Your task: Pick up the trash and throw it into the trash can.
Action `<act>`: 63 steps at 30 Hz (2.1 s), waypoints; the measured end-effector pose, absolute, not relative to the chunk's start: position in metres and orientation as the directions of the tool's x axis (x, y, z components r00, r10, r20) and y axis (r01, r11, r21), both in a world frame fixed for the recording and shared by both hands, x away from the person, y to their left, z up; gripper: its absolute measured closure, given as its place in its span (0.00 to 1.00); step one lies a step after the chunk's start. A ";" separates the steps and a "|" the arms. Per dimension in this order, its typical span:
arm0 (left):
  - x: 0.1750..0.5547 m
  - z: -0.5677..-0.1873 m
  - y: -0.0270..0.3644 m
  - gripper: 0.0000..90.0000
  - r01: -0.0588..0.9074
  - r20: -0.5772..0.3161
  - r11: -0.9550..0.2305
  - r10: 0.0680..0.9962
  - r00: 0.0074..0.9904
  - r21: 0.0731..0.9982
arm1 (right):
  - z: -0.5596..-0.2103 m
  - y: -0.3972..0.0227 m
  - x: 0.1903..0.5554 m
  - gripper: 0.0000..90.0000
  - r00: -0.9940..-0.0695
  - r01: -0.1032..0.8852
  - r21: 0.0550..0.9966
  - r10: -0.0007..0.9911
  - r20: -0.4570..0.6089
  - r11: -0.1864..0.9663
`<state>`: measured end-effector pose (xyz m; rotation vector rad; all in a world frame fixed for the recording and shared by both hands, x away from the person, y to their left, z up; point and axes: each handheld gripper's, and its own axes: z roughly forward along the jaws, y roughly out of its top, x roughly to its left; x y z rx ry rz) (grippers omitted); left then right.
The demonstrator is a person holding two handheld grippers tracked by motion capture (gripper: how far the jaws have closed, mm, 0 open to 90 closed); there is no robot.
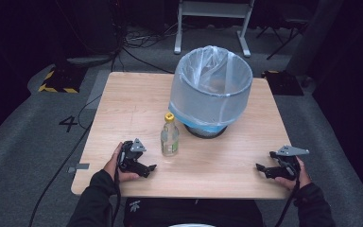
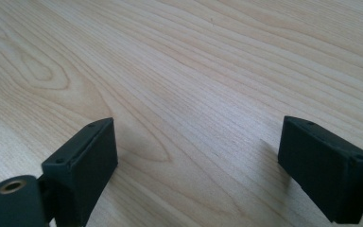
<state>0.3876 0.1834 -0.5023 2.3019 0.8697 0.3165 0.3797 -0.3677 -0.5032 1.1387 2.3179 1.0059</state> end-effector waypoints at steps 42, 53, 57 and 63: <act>0.387 -0.458 0.147 0.18 0.400 0.005 -0.442 0.676 0.737 0.803 | -0.503 -0.368 0.380 0.14 -0.609 0.533 0.734 0.793 -0.013 0.421; 0.395 -0.454 0.132 0.17 0.373 0.001 -0.417 0.668 0.745 0.829 | -0.503 -0.367 0.380 0.14 -0.608 0.534 0.734 0.794 -0.012 0.420; 0.397 -0.452 0.127 0.17 0.353 -0.001 -0.379 0.680 0.734 0.855 | -0.503 -0.367 0.380 0.14 -0.608 0.534 0.734 0.794 -0.012 0.420; 0.402 -0.455 0.122 0.17 0.335 -0.009 -0.347 0.682 0.731 0.876 | -0.503 -0.367 0.380 0.14 -0.608 0.534 0.734 0.793 -0.012 0.421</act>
